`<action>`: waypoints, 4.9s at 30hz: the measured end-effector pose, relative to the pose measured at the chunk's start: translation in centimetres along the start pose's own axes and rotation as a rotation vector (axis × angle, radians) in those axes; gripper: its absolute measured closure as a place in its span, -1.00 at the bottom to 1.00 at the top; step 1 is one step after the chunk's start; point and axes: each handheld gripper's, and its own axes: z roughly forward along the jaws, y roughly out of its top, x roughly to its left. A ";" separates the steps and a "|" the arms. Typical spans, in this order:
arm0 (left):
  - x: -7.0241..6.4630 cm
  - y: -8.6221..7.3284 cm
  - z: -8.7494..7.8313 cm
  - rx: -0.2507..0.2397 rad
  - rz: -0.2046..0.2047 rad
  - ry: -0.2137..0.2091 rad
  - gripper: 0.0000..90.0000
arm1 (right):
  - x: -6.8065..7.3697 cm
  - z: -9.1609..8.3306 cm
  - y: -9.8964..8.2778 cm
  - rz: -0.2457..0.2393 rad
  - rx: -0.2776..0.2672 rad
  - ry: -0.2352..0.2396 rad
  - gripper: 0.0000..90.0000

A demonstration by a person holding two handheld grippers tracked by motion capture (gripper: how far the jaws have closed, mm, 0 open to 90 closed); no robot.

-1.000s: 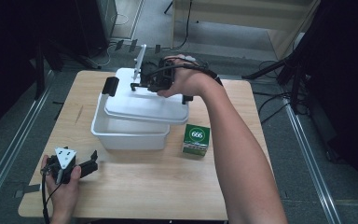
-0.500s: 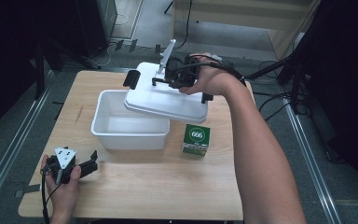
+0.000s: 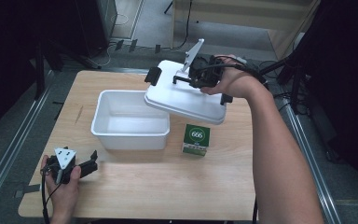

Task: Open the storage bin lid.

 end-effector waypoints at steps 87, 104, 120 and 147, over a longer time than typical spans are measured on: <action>0.1 -0.1 -0.1 -0.005 -0.013 -0.011 -0.91 | 1.3 11.9 -19.9 0.401 0.201 -0.001 0.90; 0.2 -0.1 -0.1 -0.003 -0.015 -0.012 -0.91 | 2.4 12.0 -19.1 0.377 0.157 0.000 0.35; 0.1 -0.1 0.0 -0.004 -0.012 -0.010 -0.91 | 2.4 7.5 -16.1 0.283 0.088 -0.018 -0.87; 0.1 -0.1 0.0 -0.002 -0.010 -0.017 -0.91 | 5.4 6.1 -11.8 0.050 -0.004 -0.015 -0.74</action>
